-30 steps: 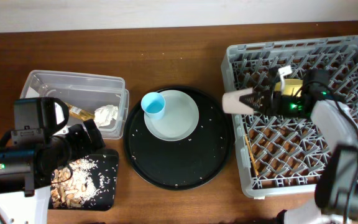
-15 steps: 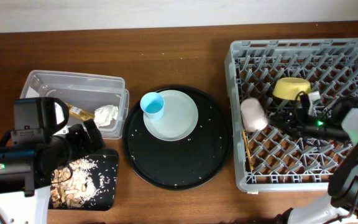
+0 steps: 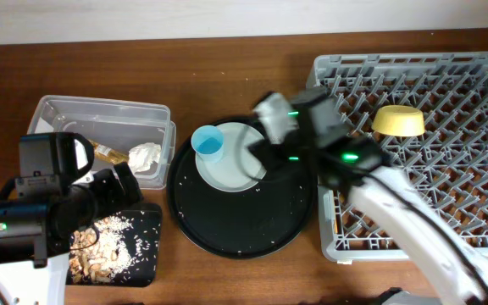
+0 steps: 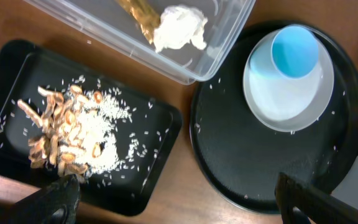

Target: Sort waste into correct bins and load items into the dishwasher rack

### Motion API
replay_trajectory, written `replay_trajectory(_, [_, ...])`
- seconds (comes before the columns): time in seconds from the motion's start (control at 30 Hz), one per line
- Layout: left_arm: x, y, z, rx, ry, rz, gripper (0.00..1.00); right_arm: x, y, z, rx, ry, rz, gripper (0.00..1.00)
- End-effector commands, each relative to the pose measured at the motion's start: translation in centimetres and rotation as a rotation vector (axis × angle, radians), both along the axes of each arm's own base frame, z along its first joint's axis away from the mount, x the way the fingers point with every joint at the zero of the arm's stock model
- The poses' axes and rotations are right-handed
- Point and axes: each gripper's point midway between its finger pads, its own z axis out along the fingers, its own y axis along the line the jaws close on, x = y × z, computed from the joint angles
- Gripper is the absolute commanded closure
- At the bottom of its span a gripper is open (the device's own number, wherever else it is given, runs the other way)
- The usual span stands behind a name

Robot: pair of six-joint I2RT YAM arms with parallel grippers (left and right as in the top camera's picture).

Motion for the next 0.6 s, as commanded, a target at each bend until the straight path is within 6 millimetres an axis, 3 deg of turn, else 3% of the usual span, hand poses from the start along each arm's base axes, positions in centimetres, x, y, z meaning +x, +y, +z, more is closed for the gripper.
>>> replay_trajectory(0.0, [0.1, 0.1, 0.5, 0.012, -0.019, -0.011, 0.01, 2.2, 2.9, -6.0, -0.161, -0.030, -0.069, 0.38])
replay_trajectory(0.07, [0.1, 0.1, 0.5, 0.012, -0.019, -0.011, 0.01, 4.6, 3.9, -8.9, -0.136, -0.022, -0.177, 0.37])
replay_trajectory(0.13, [0.1, 0.1, 0.5, 0.012, -0.019, -0.011, 0.01, 5.5, 5.1, -8.1, -0.035, -0.026, -0.208, 0.33])
replay_trajectory(0.17, [0.1, 0.1, 0.5, 0.012, -0.019, -0.011, 0.01, 4.9, 7.5, -7.0, 0.061, -0.019, -0.098, 0.32])
replay_trajectory(0.2, [0.1, 0.1, 0.5, 0.012, -0.019, -0.011, 0.01, 4.5, 8.4, -6.6, 0.095, -0.017, -0.044, 0.32])
replay_trajectory(0.23, [0.1, 0.1, 0.5, 0.012, -0.019, -0.011, 0.01, 5.1, 7.6, -6.7, 0.097, -0.002, -0.135, 0.32])
replay_trajectory(0.3, [0.1, 0.1, 0.5, 0.012, -0.019, -0.011, 0.01, 6.2, 5.2, -7.3, 0.035, -0.016, -0.280, 0.32])
replay_trajectory(0.37, [0.1, 0.1, 0.5, 0.012, -0.019, -0.011, 0.01, 6.5, 2.1, -5.7, 0.062, 0.028, -0.392, 0.28])
replay_trajectory(0.43, [2.1, 0.1, 1.6, -0.037, -0.109, 0.081, 0.01, 5.5, -1.6, -2.9, 0.112, 0.104, -0.444, 0.27])
replay_trajectory(0.47, [5.5, 0.4, 4.0, -0.053, -0.279, 0.110, 0.01, 4.2, -4.5, -0.9, 0.125, 0.137, -0.471, 0.20])
replay_trajectory(0.53, [7.0, -0.6, 5.5, -0.104, -0.363, 0.071, 0.02, 1.5, -9.4, 3.8, 0.114, 0.069, -0.485, 0.02])
replay_trajectory(0.57, [7.8, -2.3, 5.5, -0.172, -0.367, 0.009, 0.11, -0.4, -12.1, 5.8, 0.126, 0.051, -0.531, 0.02])
